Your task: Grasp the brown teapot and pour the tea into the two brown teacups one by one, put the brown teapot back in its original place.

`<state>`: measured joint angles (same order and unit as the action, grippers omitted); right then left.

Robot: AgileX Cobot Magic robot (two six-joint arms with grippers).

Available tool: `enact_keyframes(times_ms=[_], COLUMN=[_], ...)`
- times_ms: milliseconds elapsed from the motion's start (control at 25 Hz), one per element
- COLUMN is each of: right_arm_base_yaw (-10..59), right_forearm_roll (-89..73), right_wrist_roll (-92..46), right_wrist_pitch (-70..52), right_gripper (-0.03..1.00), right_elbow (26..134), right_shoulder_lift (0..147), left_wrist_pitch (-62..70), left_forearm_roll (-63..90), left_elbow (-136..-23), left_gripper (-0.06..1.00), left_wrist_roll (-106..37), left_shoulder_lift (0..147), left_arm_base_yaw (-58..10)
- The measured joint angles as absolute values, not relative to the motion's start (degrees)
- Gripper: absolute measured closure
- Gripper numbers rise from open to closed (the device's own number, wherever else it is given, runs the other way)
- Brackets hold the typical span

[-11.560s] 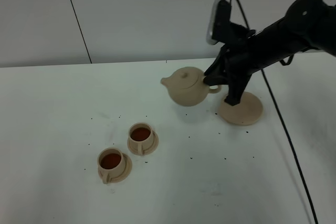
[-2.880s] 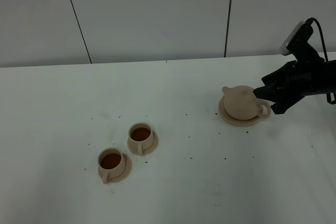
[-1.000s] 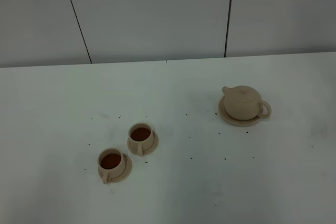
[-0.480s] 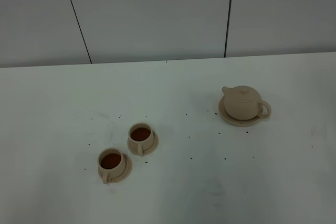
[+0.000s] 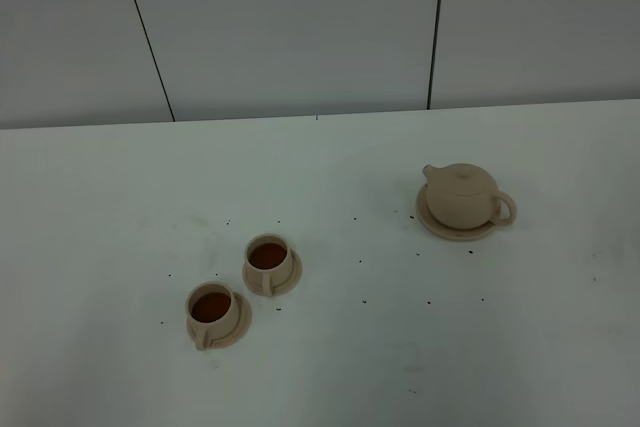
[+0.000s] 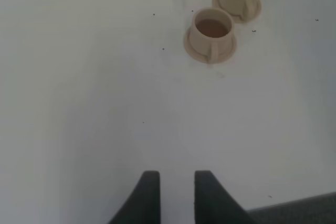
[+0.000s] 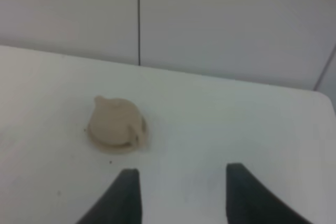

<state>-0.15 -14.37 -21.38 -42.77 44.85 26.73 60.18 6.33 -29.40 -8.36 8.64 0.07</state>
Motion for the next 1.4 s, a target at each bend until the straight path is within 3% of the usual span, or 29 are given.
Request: enact_keyframes(times_ms=[440, 960, 1400], right_arm_base_yaw=[-0.15, -0.15, -0.15], right_forearm_roll=[-6.52, -7.08, -6.8], right_wrist_roll=[-9.73, 0.95, 1.13], right_wrist_pitch=[-55.04, -57.3, -64.54], right_gripper=[0.61, 0.64, 0.64], right_elbow=[44.77, 34.44, 33.85], right_shoulder_lift=[16.42, 0.37, -0.36], left_wrist_pitch=[60.18, 60.18, 60.18], left_forearm_roll=[6.33, 6.33, 6.33], left_elbow=[-29.4, -29.4, -29.4], left_gripper=[0.71, 0.71, 0.71], left_wrist_roll=[-8.36, -8.36, -8.36], left_shoulder_lift=[8.64, 8.64, 8.64], left_arm_base_yaw=[0.07, 0.07, 0.07])
